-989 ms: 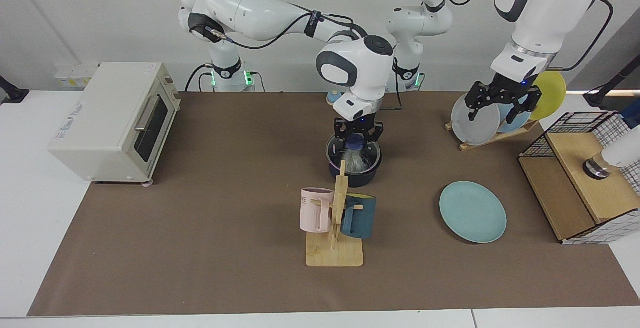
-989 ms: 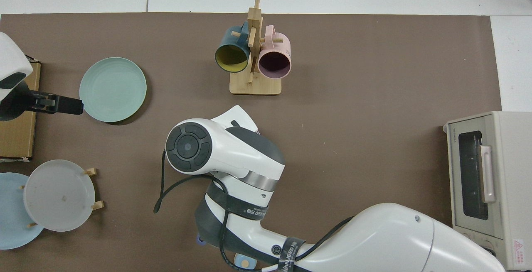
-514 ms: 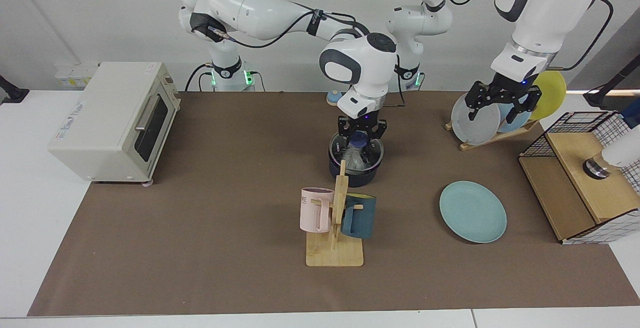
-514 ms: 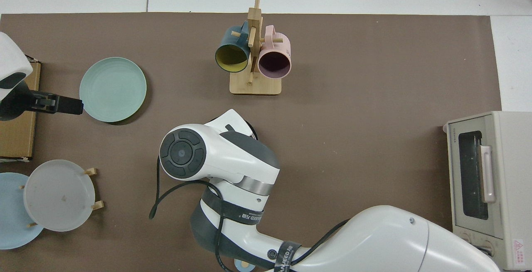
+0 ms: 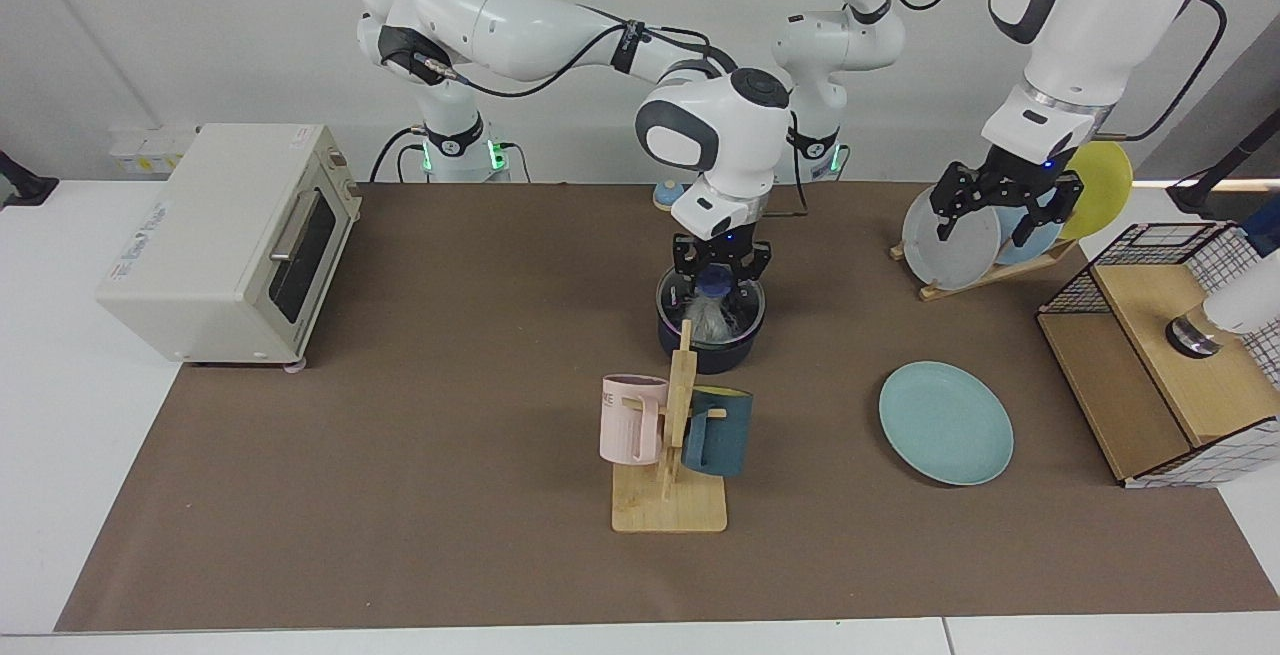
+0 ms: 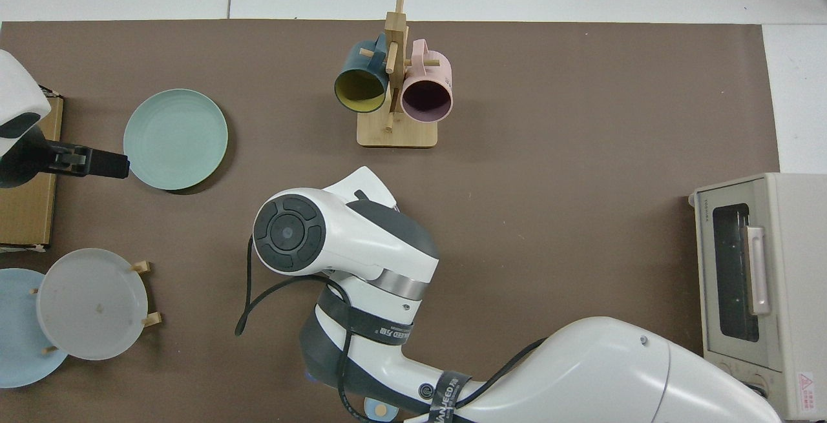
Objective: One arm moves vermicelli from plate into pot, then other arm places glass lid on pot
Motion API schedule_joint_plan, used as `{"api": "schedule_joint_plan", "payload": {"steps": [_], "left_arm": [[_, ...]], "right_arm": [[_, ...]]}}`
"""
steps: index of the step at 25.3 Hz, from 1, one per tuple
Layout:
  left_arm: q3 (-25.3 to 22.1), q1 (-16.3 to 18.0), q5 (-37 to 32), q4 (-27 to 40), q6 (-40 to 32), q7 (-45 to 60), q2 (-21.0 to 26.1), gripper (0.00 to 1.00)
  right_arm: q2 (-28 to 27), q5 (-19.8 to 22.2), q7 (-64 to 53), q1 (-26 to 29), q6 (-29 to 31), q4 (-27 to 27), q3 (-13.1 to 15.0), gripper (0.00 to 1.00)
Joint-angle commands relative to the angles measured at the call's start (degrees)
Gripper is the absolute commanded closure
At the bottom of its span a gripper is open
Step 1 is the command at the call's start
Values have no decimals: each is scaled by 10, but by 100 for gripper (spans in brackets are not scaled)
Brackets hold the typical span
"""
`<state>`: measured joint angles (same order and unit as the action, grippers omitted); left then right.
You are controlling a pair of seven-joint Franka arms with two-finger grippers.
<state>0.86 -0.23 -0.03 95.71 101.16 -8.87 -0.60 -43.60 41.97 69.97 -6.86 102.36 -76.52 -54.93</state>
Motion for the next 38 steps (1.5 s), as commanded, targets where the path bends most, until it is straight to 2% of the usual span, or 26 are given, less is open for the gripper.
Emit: {"api": "schedule_joint_plan", "payload": {"steps": [1, 14, 15, 18, 20, 22, 24, 26, 28, 29, 32, 38], "left_arm": [[4, 6, 1, -5, -13, 2, -4, 0], [4, 6, 1, -5, -13, 2, -4, 0], [4, 6, 1, -5, -13, 2, -4, 0], [4, 6, 1, -5, -13, 2, -4, 0], [4, 6, 1, -5, -13, 1, -4, 0], [4, 6, 1, -5, -13, 2, -4, 0], [4, 6, 1, -5, -13, 2, -4, 0], [4, 6, 1, -5, -13, 2, -4, 0], [4, 6, 1, -5, -13, 2, -4, 0], [4, 6, 1, -5, -13, 2, -4, 0], [4, 6, 1, -5, -13, 2, -4, 0], [4, 6, 1, -5, -13, 2, -4, 0]], "right_arm": [[-7, 7, 6, 10, 7, -2, -10, 100], [-7, 7, 7, 11, 14, -3, -9, 100], [-7, 6, 7, 11, 14, -3, -9, 97], [-8, 6, 8, 12, 15, -4, -9, 77], [-8, 6, 9, 12, 16, -4, -9, 73], [-8, 4, 13, 12, 22, -4, -9, 65], [-8, 4, 14, 12, 24, -4, -9, 51], [-8, 5, 15, 12, 24, -4, -9, 40], [-8, 5, 16, 12, 23, -4, -9, 18], [-8, 4, 15, 11, 23, -4, -9, 12], [-7, 4, 16, 11, 23, -4, -9, 2], [-3, 8, 16, 7, 10, 1, -9, 2]]}}
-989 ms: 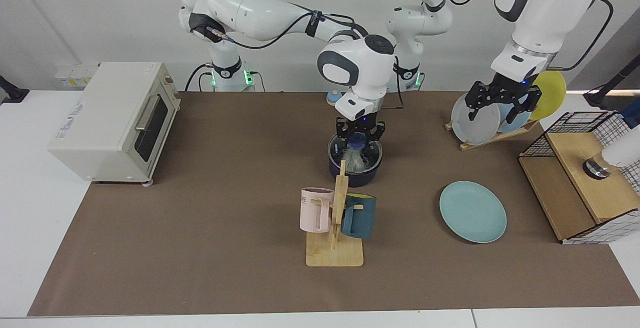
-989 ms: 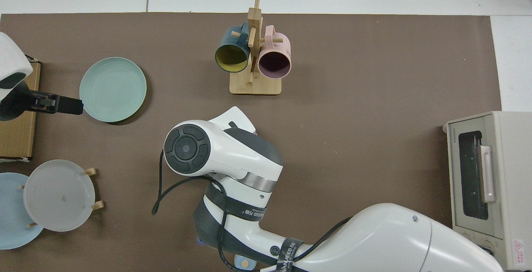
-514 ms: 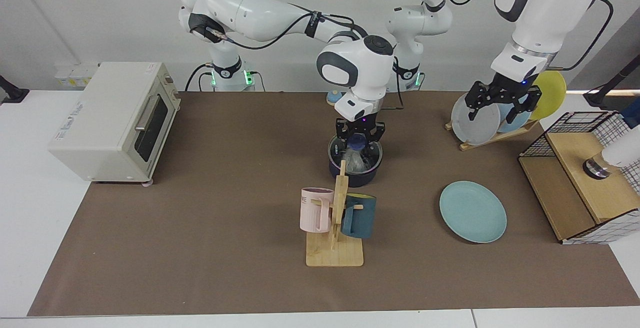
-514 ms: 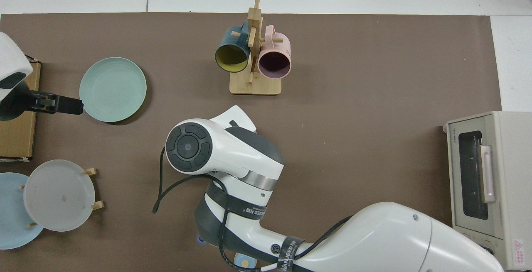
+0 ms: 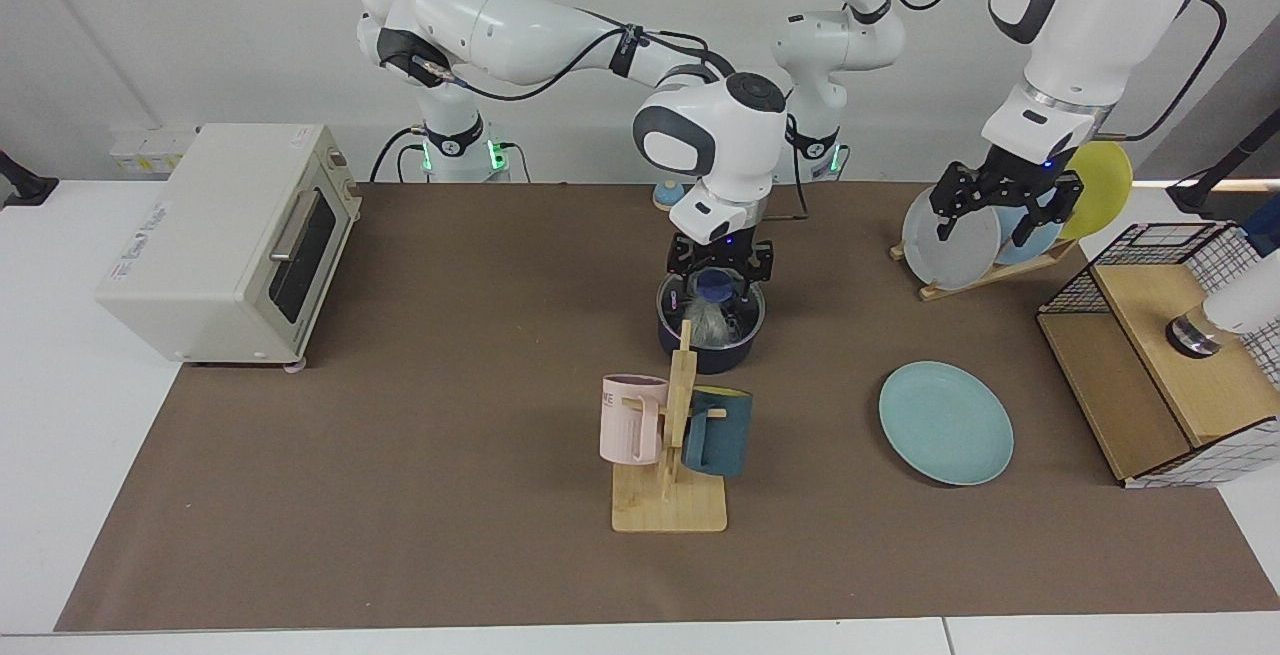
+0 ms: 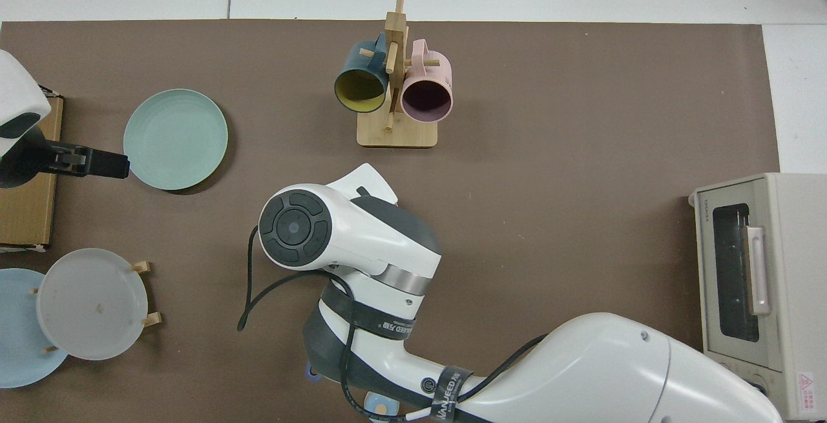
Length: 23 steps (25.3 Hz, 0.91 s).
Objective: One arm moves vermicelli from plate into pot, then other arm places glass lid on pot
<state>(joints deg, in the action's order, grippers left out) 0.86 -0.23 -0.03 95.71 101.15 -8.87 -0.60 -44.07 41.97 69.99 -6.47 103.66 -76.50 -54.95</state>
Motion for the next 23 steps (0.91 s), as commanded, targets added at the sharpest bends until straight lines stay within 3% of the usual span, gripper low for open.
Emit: {"api": "schedule_joint_plan", "payload": {"steps": [1, 5, 10, 13, 15, 16, 20, 23], "left_arm": [[4, 6, 1, -5, -13, 2, -4, 0], [4, 6, 1, -5, -13, 2, -4, 0], [4, 6, 1, -5, -13, 2, -4, 0], [4, 6, 1, -5, -13, 2, -4, 0], [4, 6, 1, -5, -13, 2, -4, 0], [4, 6, 1, -5, -13, 2, -4, 0], [4, 6, 1, -5, -13, 2, -4, 0], [4, 6, 1, -5, -13, 2, -4, 0]], "right_arm": [[6, 7, 16, 4, -6, 2, -9, 1], [38, 0, 8, 6, -34, 14, -4, 1], [71, -4, -13, 9, -108, 44, -1, 1], [118, -41, -59, 29, -134, 44, 16, 1], [157, -86, -97, 22, -148, 44, 72, 1], [186, -118, -122, 17, -149, 43, 113, 1], [288, -282, -264, -28, -150, 9, 306, 1], [346, -331, -333, -30, -135, -46, 376, 1]]}}
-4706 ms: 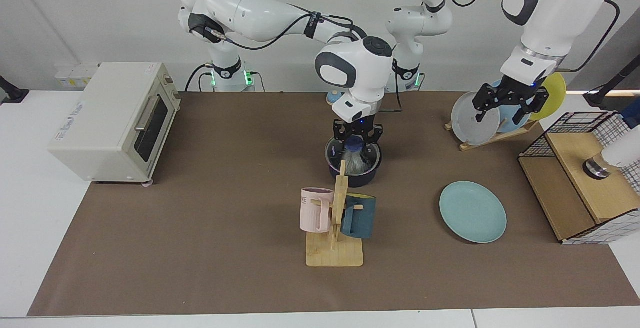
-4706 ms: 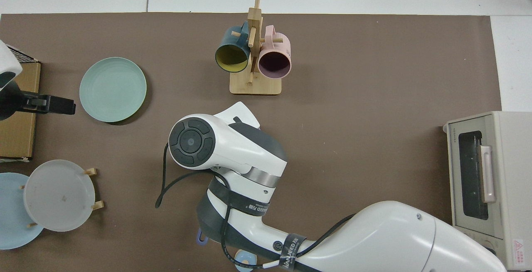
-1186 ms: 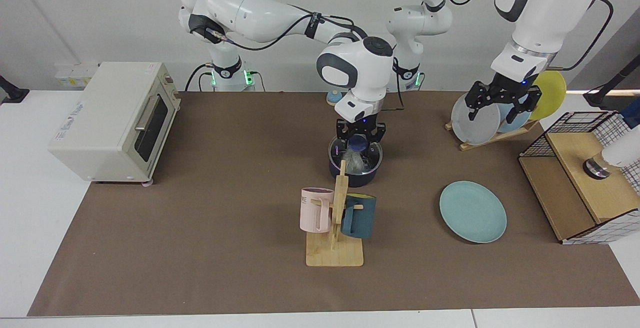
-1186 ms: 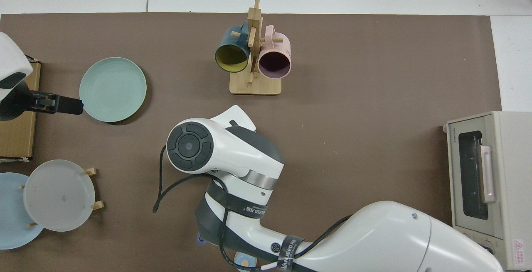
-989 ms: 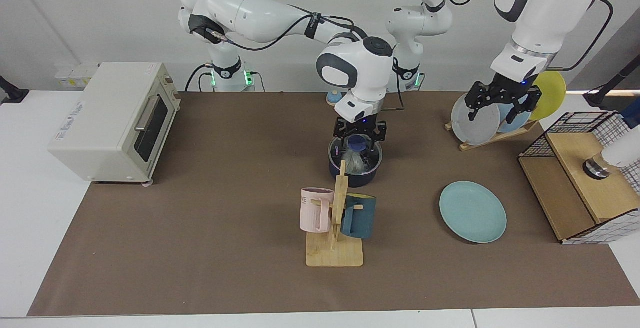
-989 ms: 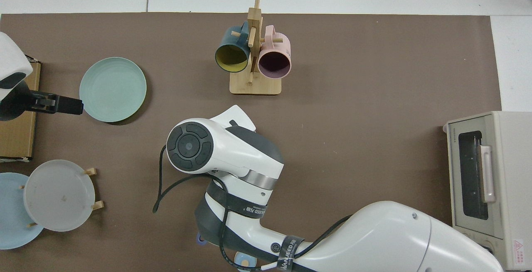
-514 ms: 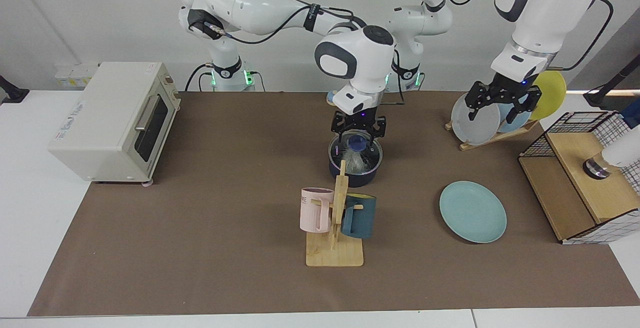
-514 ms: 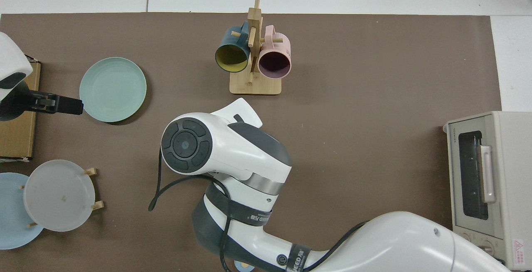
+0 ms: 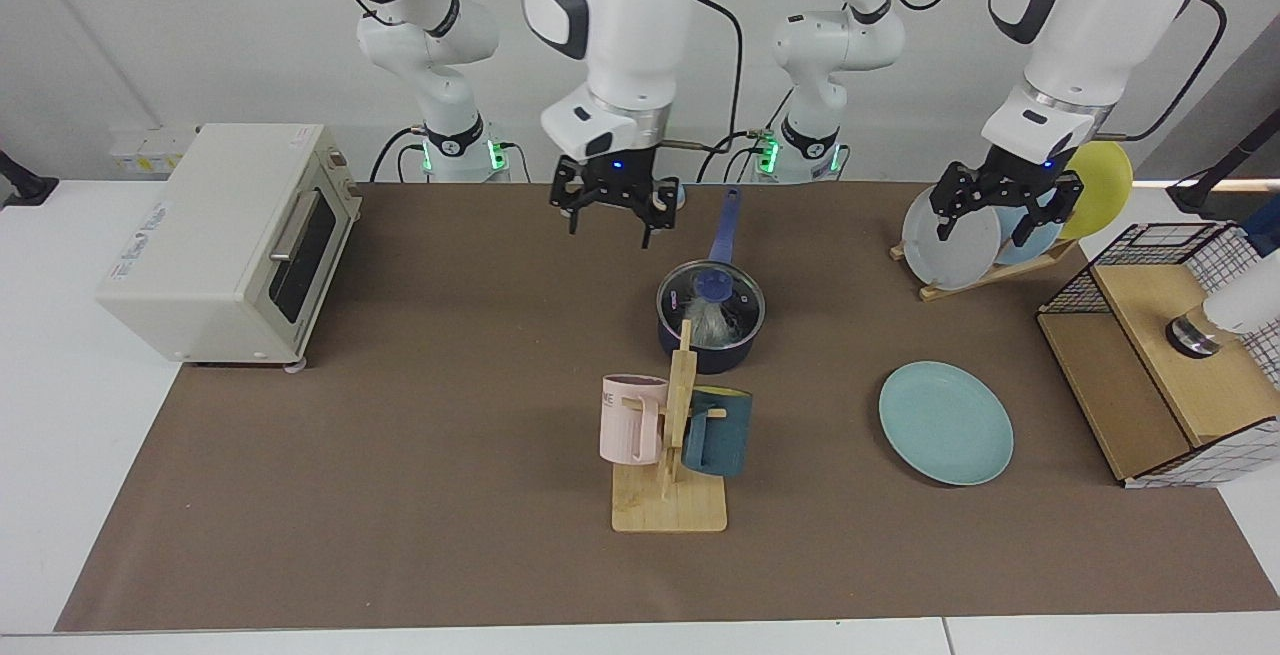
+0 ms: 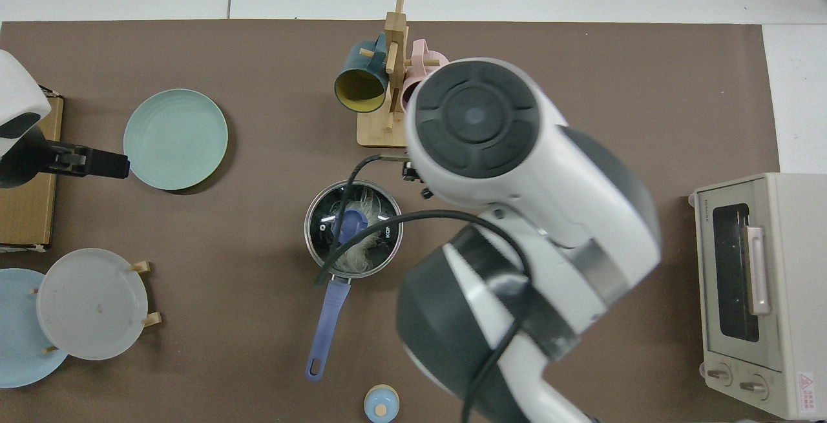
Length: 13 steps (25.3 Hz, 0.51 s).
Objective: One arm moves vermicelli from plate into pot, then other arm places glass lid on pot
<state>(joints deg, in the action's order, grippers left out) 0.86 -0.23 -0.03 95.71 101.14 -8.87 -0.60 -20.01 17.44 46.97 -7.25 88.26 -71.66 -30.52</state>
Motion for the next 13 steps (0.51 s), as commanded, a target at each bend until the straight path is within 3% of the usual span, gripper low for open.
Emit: {"api": "schedule_joint_plan", "payload": {"steps": [1, 5, 11, 13], "left_arm": [[4, 6, 1, -5, -13, 2, -4, 0], [4, 6, 1, -5, -13, 2, -4, 0], [4, 6, 1, -5, -13, 2, -4, 0], [4, 6, 1, -5, -13, 2, -4, 0]], "right_arm": [[120, -93, -120, -19, 23, -108, 148, 1], [161, -101, -202, -12, 23, -141, 210, 1], [186, -129, -287, -10, 23, -161, 279, 1], [184, -133, -300, -1, 24, -161, 286, 1]]}}
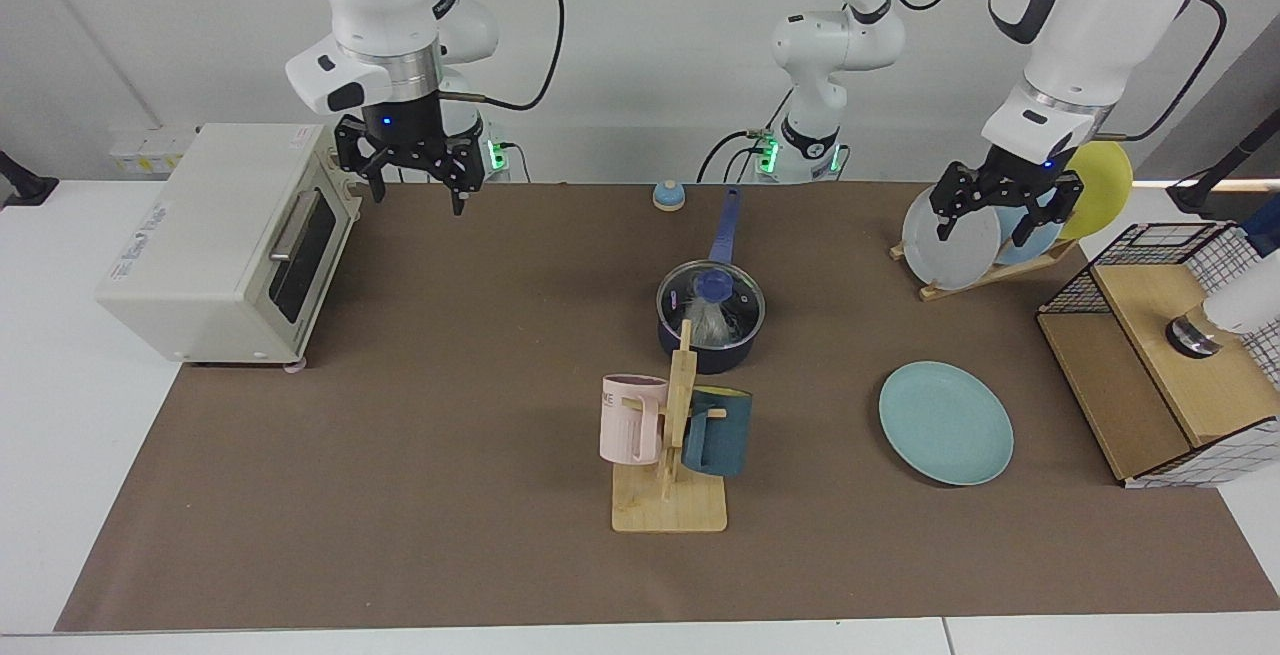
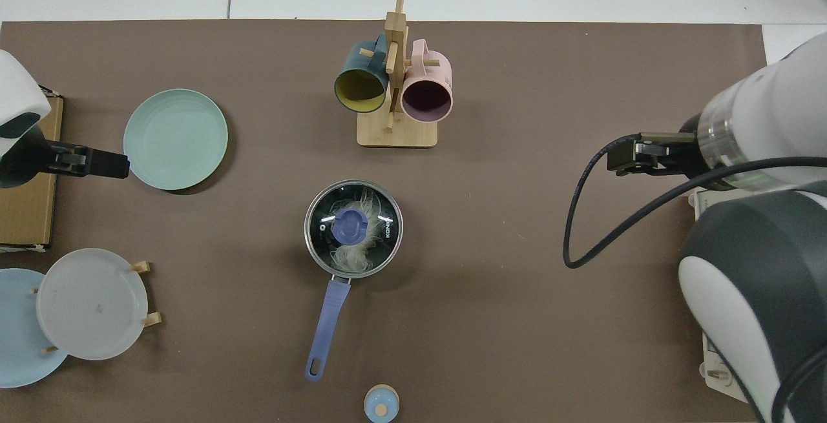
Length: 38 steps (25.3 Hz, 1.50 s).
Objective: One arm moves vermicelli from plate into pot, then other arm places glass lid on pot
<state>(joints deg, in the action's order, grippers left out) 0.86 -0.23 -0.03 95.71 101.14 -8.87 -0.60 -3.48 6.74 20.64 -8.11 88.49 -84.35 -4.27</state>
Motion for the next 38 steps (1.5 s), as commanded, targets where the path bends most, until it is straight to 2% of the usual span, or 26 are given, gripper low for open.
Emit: {"api": "schedule_joint_plan", "payload": {"steps": [1, 7, 11, 13, 29, 34, 38], "left_arm": [[4, 6, 1, -5, -13, 2, -4, 0], [4, 6, 1, -5, -13, 1, -4, 0], [4, 6, 1, -5, -13, 2, -4, 0], [4, 6, 1, -5, -13, 2, -4, 0], [4, 6, 1, -5, -13, 2, -4, 0], [4, 6, 1, -5, -13, 2, -4, 0], [4, 6, 1, -5, -13, 2, -4, 0]], "right_arm": [[19, -27, -46, 13, 20, -34, 23, 1], [23, -42, -76, 19, 28, -52, 40, 1], [37, -41, -89, 18, 76, -84, 44, 1], [37, -43, -97, 18, 81, -84, 44, 1], [33, -47, -97, 20, 69, -76, 51, 1], [35, -75, -90, 18, 61, -77, 52, 1], [37, -76, -96, 17, 60, -78, 52, 1]]}}
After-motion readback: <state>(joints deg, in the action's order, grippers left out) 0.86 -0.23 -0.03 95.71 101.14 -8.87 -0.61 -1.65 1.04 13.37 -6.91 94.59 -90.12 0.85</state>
